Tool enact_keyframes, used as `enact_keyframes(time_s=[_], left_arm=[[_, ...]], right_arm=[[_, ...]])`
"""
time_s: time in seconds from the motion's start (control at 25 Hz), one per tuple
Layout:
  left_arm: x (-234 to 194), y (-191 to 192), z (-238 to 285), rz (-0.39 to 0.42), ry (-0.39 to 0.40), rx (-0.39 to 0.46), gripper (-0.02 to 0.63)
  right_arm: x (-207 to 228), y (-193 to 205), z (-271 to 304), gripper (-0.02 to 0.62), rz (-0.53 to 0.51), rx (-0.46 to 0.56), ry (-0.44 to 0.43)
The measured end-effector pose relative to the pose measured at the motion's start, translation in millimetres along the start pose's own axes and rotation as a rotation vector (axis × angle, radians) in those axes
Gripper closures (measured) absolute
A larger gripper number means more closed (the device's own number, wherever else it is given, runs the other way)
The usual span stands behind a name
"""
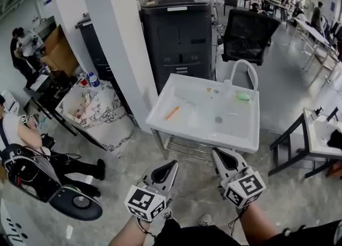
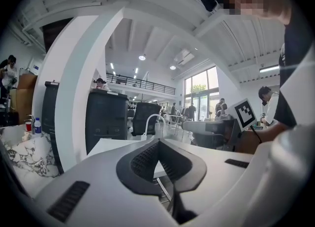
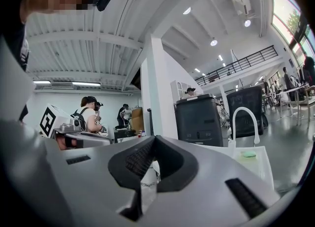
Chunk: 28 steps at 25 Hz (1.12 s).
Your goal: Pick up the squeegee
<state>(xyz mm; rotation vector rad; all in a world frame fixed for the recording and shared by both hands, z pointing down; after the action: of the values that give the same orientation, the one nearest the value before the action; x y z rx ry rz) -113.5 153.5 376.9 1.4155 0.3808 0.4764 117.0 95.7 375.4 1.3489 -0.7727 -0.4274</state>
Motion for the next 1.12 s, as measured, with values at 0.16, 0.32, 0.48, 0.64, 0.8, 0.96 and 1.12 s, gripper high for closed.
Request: enact_keyframes(time_s=[0.16,0.32,0.48,0.64,0.8,0.96,1.12], left_arm=[[-32.6,3.1,-10.4,-0.012,0.000,0.000,0.591],[-63.7,7.8,-18.7,-0.024,0.006,0.002,0.591],[-95.8,11.3,-25.3,-0.030,0.024,0.007,0.591],[-127.0,17.2,-33.5,-0.035,0.045,0.007,0.591],[-150.7,22.3,-38.8,-0.042,0.055,0.005,0.591],[-166.0,27.8,-36.6,-0.053,0.053,0.004,0.591],[-172.9,30.8,-23.1,-0.058,0.049,-0.001,0.591]], right_arm=[[-17.1,1.4,28.5,0.578,-0.001,-0.006,0.009],[-31.5,5.4,53.8,0.578,-0.002,-0.007,0.021],[-46.4,8.0,79.7,0.578,-0.003,-0.004,0.043],[-62.0,13.0,104.0,0.578,0.003,0.002,0.069],[-73.1,15.8,121.2,0.578,0.002,0.008,0.086],[-73.7,18.0,131.2,0.578,0.001,0.008,0.097],[-59.7,17.6,136.6,0.578,0.004,0.015,0.106]])
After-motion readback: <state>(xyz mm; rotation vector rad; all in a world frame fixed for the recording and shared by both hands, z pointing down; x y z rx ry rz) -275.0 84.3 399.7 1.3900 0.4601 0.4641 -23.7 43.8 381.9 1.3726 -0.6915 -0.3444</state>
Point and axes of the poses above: the fingertips, and each gripper's own axes: z forward along the fingers, x to its right, y out of its underside, the point moved 9 cm from there along -z, backward along the fingers, and after that the axes turned 7 degrees about z, right-handed, at the moved point
